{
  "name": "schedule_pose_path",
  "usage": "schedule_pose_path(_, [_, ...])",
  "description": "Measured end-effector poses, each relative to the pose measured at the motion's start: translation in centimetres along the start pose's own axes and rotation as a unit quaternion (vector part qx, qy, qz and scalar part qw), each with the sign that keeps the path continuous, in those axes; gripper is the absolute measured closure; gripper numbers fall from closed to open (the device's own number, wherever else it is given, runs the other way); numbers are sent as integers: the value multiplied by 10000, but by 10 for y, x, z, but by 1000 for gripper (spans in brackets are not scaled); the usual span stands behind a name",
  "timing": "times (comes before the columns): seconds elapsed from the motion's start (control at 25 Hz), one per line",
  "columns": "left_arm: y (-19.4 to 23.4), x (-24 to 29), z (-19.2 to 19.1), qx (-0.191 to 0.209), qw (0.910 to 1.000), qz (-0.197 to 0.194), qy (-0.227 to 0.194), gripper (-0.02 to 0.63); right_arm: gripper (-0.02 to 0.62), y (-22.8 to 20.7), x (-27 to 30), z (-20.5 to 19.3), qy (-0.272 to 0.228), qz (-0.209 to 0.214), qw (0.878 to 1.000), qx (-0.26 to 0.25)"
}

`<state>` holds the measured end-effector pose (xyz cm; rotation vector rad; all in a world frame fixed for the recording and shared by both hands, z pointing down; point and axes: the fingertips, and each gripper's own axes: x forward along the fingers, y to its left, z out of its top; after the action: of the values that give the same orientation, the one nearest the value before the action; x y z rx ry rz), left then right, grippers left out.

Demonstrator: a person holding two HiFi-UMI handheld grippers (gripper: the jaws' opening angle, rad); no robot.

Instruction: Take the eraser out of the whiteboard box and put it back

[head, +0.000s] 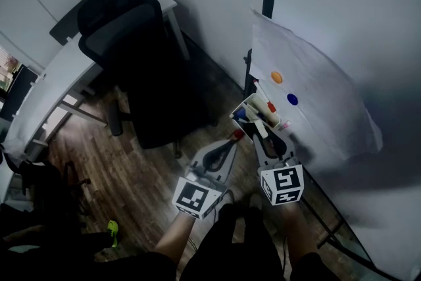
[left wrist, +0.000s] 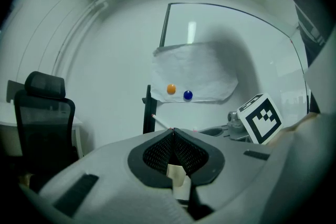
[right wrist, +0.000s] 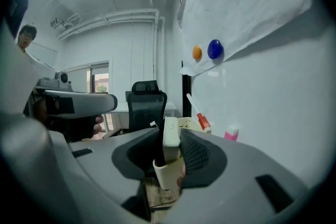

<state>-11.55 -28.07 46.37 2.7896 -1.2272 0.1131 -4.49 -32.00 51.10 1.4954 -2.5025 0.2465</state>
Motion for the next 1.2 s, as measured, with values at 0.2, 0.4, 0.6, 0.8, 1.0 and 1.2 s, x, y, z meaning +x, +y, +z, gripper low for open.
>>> schedule_pose_path(0.2, [-3, -1, 18, 72, 9999, 38, -132, 600, 483, 0, -12, 26, -280, 73, 9996, -21])
schedule_pose_path(0.4, [-11, -5, 46, 209, 9993, 69, -314, 600, 483, 1, -33, 58, -606, 140, 9981, -54])
schedule_pose_path(0.6, [-21, -14, 76, 483, 9971, 88, -573, 600, 483, 1, -65, 100, -1174, 176, 9929, 25])
schedule_pose_path(0.8, [-31, -27, 104, 606, 9943, 138, -869, 600, 483, 7, -102, 136, -1812, 190, 9832, -75])
schedule_pose_path(1.0, [-40, -36, 131, 670, 9914, 171, -1111, 600, 483, 10, -125, 158, -2212, 182, 9750, -79])
schedule_pose_path(1.2, [-47, -43, 151, 842, 9874, 168, -1326, 600, 483, 7, -138, 171, -2480, 102, 9687, -74])
